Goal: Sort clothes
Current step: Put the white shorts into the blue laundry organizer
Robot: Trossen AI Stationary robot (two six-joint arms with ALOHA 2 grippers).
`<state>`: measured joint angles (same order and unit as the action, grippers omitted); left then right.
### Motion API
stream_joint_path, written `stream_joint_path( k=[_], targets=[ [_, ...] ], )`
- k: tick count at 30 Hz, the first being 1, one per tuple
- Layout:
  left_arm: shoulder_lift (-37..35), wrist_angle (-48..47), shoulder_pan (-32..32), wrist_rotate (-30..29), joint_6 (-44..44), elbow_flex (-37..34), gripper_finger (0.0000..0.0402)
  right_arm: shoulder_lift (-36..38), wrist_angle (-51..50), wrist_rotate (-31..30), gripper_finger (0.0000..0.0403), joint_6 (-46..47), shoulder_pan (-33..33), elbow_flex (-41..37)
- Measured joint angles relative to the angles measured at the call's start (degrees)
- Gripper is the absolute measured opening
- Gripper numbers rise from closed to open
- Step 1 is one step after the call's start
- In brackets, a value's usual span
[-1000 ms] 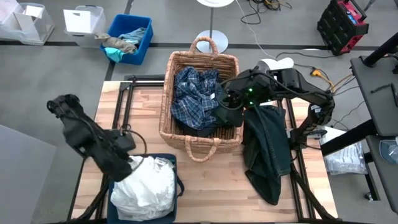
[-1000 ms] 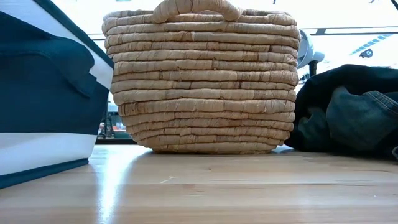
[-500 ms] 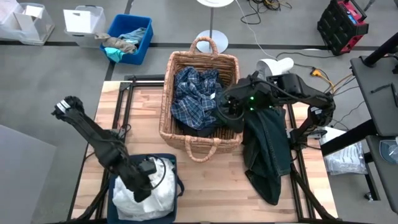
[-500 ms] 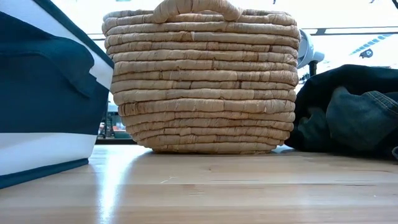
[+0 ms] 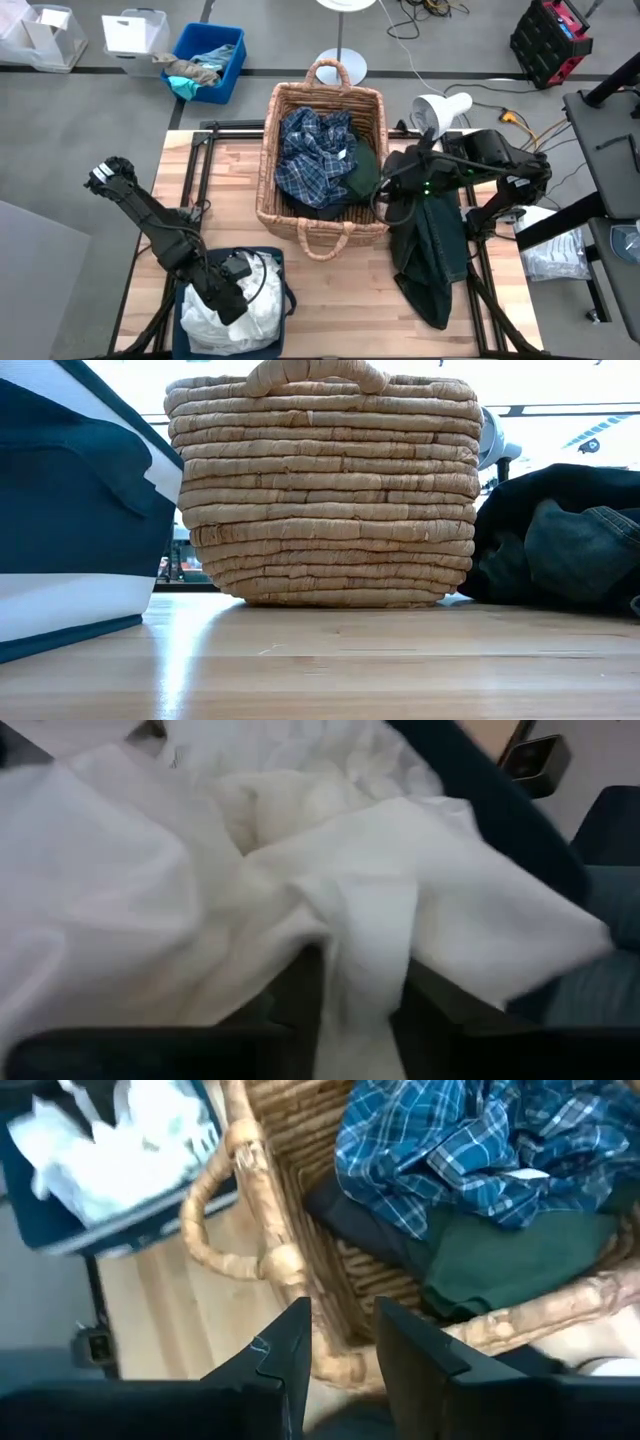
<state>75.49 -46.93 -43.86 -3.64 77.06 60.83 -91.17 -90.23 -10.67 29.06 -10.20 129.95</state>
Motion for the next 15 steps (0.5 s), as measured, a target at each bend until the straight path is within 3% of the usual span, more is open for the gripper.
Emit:
stream_joint_path(
  k=[8, 15],
  targets=[
    [0.75, -14.09, 0.00, -1.44, -0.03, 9.70, 0.0214, 0.58, 0.21, 0.47, 0.0162, 10.23, -2.77, -0.13],
    [2.52, -26.09, 0.00, -4.82, -0.26, 18.64, 0.0284, 1.81, 0.25, 2.33, 0.0231, 19.36, -6.06, -2.38]
  ],
)
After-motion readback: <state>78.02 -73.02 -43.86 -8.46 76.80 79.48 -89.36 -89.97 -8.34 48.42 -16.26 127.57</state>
